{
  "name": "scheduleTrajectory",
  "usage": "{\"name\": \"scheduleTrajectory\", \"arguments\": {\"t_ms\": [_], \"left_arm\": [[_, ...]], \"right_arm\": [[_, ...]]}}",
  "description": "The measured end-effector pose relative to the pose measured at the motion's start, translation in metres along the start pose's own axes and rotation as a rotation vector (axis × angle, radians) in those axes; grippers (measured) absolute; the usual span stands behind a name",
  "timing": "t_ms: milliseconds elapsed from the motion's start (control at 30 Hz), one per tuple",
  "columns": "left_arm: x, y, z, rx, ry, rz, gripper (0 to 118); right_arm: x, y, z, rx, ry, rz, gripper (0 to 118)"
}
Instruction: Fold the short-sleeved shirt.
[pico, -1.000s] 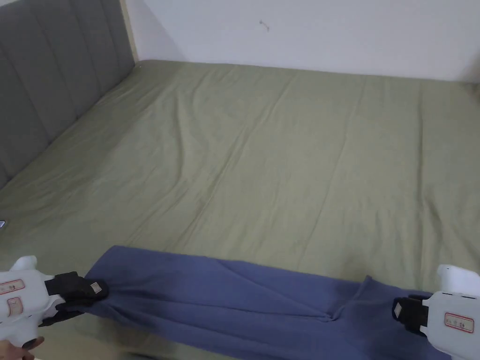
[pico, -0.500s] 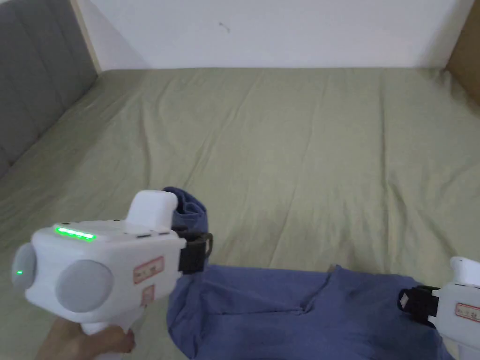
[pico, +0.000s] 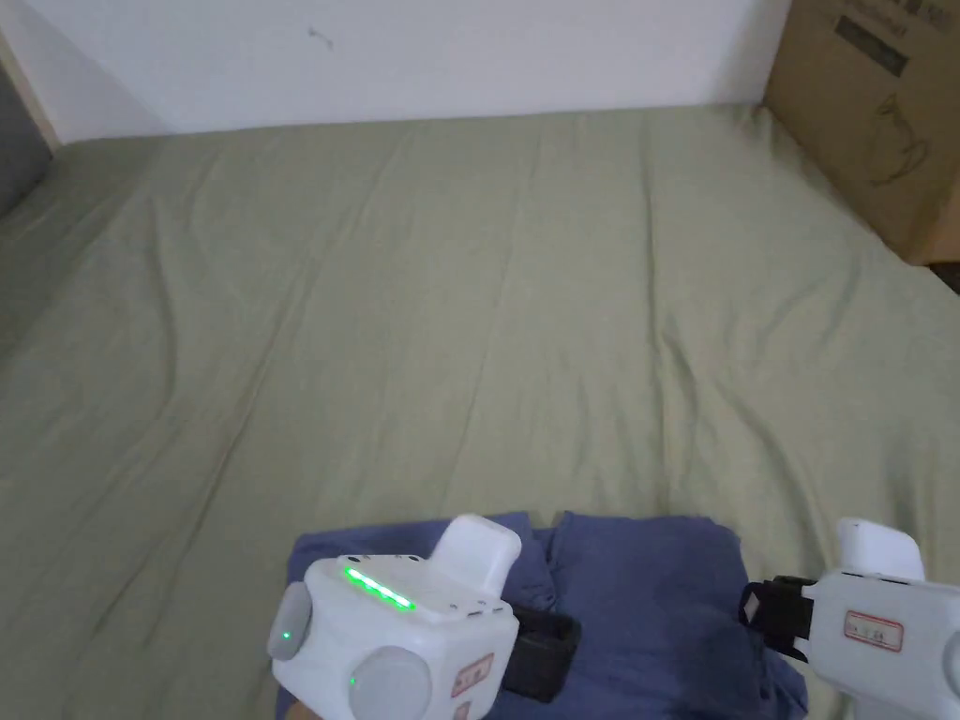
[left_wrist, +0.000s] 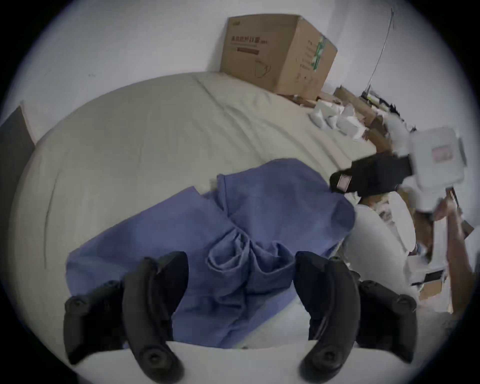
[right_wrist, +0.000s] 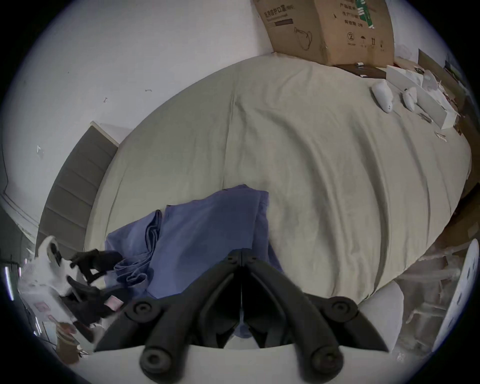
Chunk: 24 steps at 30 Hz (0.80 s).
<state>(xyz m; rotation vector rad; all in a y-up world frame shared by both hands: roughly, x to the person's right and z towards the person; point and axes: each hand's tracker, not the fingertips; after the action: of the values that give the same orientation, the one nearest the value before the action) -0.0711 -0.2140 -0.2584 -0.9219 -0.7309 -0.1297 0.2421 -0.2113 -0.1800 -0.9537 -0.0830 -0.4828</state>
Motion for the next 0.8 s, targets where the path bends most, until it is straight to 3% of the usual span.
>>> {"name": "scheduleTrajectory", "arguments": {"t_ms": [67, 133, 167, 233, 267, 333, 400, 500, 600, 733, 800], "left_arm": [[-0.014, 0.008, 0.021, 0.025, -0.029, 0.122, 89], [-0.039, 0.011, 0.036, 0.073, -0.085, 0.298, 78], [-0.048, 0.012, 0.041, 0.098, -0.126, 0.392, 63], [-0.070, 0.006, 0.046, 0.119, -0.118, 0.549, 16], [-0.078, 0.000, 0.044, 0.116, -0.083, 0.588, 16], [-0.077, -0.005, 0.036, 0.068, 0.055, 0.587, 1], [-0.081, -0.014, 0.022, 0.005, 0.089, 0.590, 1], [-0.078, -0.023, -0.005, -0.057, -0.058, 0.600, 1], [-0.067, -0.024, -0.021, -0.046, -0.043, 0.578, 1], [-0.049, -0.021, -0.034, -0.081, -0.174, 0.633, 1], [-0.038, -0.019, -0.043, -0.102, -0.185, 0.591, 1]], "right_arm": [[-0.006, 0.001, -0.001, 0.011, 0.004, 0.013, 0], [-0.011, 0.002, -0.001, 0.015, 0.024, 0.027, 0], [-0.013, 0.003, -0.002, 0.014, 0.033, 0.030, 0], [-0.016, 0.003, -0.007, 0.005, 0.040, 0.042, 0], [-0.017, 0.003, -0.009, 0.002, 0.039, 0.045, 0], [-0.018, 0.003, -0.011, -0.002, 0.042, 0.045, 0], [-0.018, 0.002, -0.011, -0.008, 0.050, 0.040, 0], [-0.018, 0.001, -0.012, -0.011, 0.053, 0.040, 0], [-0.015, 0.001, -0.012, -0.012, 0.052, 0.030, 0], [-0.010, 0.000, -0.013, -0.021, 0.046, 0.028, 0], [-0.007, -0.001, -0.013, -0.027, 0.043, 0.024, 0]]}}
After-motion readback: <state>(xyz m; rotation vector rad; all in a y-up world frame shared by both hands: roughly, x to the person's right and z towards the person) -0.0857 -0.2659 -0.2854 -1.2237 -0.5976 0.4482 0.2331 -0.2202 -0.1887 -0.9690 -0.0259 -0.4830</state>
